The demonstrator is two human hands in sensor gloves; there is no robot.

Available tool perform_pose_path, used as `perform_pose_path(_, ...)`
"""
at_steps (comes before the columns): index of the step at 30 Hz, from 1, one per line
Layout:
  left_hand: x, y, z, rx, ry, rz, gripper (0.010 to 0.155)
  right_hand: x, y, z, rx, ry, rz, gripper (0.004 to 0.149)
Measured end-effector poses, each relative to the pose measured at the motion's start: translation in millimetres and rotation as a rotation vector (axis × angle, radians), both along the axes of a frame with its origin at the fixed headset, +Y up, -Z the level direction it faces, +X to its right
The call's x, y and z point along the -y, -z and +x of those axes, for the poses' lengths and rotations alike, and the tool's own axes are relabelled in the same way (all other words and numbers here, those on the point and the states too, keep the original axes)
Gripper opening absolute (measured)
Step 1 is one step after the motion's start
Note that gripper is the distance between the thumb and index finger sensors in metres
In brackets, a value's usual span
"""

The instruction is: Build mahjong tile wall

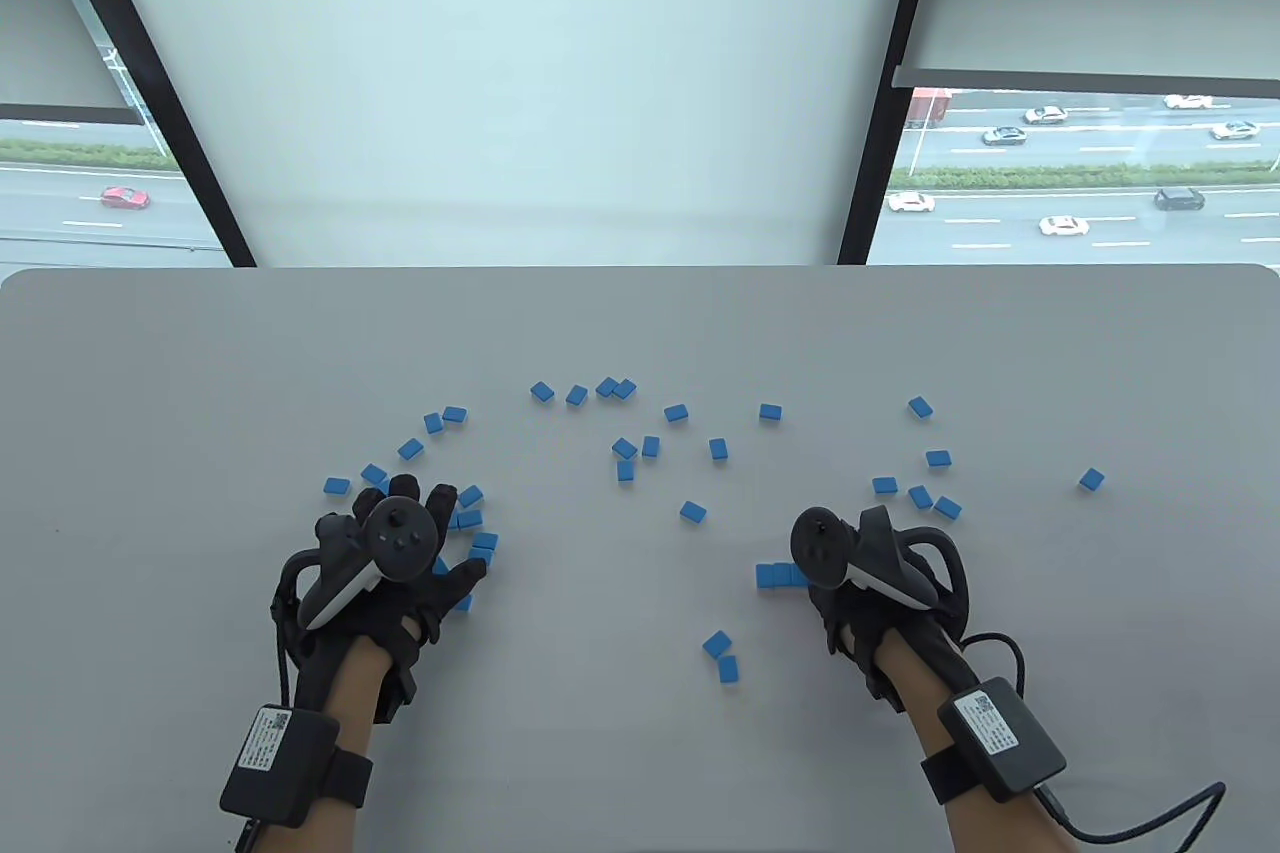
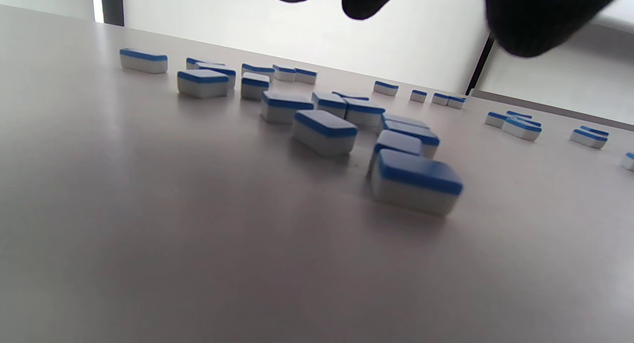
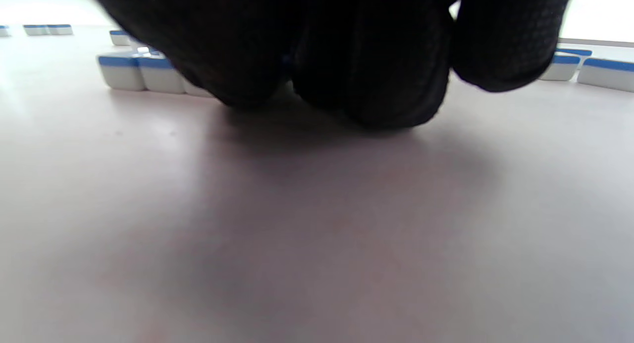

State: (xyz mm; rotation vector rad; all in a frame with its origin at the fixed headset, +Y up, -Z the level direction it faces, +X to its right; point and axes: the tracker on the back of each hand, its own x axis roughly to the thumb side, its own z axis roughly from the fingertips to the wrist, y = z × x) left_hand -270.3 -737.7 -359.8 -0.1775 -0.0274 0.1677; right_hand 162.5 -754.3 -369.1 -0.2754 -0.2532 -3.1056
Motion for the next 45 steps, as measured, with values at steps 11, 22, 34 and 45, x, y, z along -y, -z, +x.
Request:
perform_pose_path(11, -0.3, 0.1, -0.4, -0.003, 0.003, 0.0, 0.086, -24.8, -11.6, -11.0, -0.003, 0.01, 0.107, 0.062)
perform_pose_path(22, 0.1, 0.2, 0.1, -0.005, 0.015, -0.007, 0.086, -33.2, -36.5, -59.6, -0.136, 0.03, 0.124, 0.06)
perform_pose_path(34, 0.1, 0.5, -0.4, -0.009, 0.015, -0.01, 0.086, -12.0, -48.1, -92.1, -0.174, -0.109, 0.048, 0.072)
perform_pose_path(45, -0.4, 0.0, -0.4, -0.011, 0.014, -0.019, 0.086, -2.3, -57.9, -111.1, -0.211, -0.17, 0.021, 0.06)
